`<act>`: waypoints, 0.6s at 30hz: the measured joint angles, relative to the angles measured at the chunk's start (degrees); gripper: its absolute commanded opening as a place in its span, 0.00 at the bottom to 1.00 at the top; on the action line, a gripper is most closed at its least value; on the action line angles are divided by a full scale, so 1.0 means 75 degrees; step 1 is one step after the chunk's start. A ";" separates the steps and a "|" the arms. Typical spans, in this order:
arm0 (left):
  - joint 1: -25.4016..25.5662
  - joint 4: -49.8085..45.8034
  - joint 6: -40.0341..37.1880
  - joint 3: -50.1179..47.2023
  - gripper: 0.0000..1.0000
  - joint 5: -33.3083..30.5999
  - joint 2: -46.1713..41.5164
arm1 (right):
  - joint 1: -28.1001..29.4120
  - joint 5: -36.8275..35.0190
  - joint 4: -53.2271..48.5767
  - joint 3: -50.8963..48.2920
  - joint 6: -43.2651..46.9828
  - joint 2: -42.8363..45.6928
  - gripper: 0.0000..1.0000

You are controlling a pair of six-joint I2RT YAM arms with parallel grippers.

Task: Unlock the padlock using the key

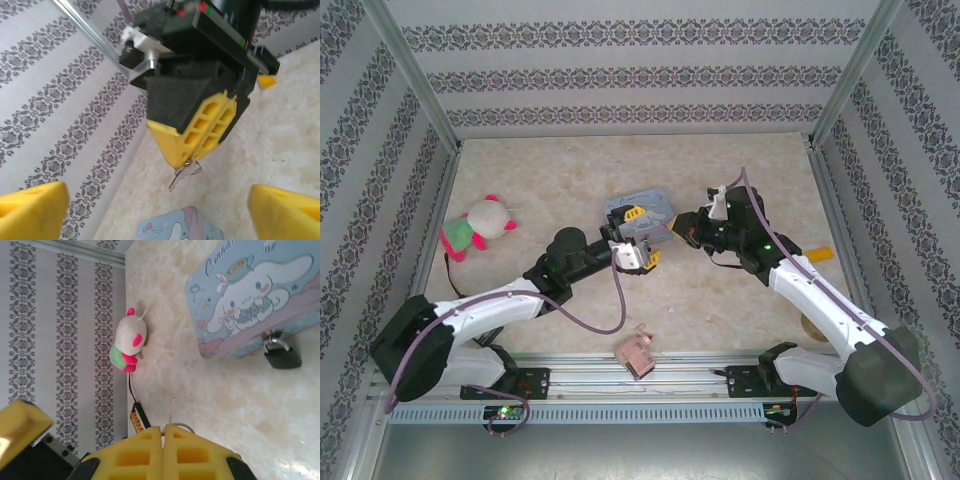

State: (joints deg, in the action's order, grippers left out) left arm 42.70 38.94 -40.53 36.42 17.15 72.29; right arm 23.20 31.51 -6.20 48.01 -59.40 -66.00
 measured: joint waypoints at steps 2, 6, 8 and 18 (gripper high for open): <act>-0.0009 -0.0367 0.0737 0.0050 0.99 -0.0085 -0.0289 | -0.0108 0.0111 0.0309 -0.0125 0.0187 0.0061 0.00; -0.0428 -0.1585 0.2684 0.0740 0.99 0.0152 -0.0402 | -0.0332 0.0396 0.1043 -0.0507 0.0507 0.0221 0.00; -0.0953 -0.2130 0.3984 0.1297 0.99 0.0504 -0.0312 | -0.0487 0.0659 0.1545 -0.0720 0.0600 0.0233 0.00; -0.2565 -0.2999 0.8440 0.2072 0.99 0.1781 0.0306 | -0.0679 0.1690 0.3523 -0.1026 0.0953 0.0023 0.00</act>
State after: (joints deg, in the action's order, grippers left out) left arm 23.46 16.45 22.76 51.96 30.50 74.59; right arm 18.11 44.18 20.23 40.32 -52.25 -65.82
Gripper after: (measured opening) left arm 0.992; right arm 0.062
